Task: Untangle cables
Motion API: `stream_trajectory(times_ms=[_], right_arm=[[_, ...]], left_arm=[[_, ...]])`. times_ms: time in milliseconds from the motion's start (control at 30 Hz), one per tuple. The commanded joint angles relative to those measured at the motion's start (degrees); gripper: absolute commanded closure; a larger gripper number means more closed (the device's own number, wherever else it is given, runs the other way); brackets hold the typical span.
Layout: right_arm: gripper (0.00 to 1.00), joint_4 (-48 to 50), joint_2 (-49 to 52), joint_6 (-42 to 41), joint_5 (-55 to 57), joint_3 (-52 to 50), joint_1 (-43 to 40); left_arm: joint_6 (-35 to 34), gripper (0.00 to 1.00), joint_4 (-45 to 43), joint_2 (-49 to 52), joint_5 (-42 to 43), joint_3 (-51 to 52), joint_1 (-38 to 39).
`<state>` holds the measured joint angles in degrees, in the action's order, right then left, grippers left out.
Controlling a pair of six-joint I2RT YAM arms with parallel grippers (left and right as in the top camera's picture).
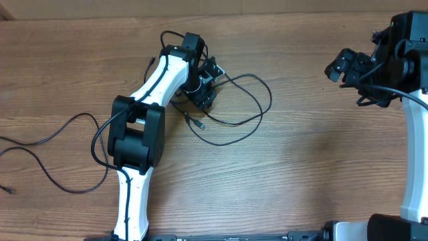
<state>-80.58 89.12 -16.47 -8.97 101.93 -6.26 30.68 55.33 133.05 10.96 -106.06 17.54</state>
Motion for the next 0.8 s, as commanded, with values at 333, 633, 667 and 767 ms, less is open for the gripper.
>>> stream_trajectory(times_ms=[333, 633, 667, 767], right_arm=[[0.02, 0.1, 0.1, 0.2, 0.3, -0.7, 0.2], [0.02, 0.0, 0.2, 0.2, 0.3, -0.7, 0.2], [0.01, 0.0, 0.2, 0.2, 0.3, -0.7, 0.2], [0.01, 0.0, 0.2, 0.2, 0.3, -0.7, 0.2]], left_arm=[[-3.6, 0.96, -0.8, 0.7, 0.2, 2.1, -0.3], [-14.6, 0.96, 12.9, -3.0, -3.8, -20.5, -0.4], [-15.5, 0.96, 14.4, -3.9, -3.8, -24.1, -0.4], [-17.1, 0.96, 17.1, -6.4, -3.3, -33.5, -0.3]])
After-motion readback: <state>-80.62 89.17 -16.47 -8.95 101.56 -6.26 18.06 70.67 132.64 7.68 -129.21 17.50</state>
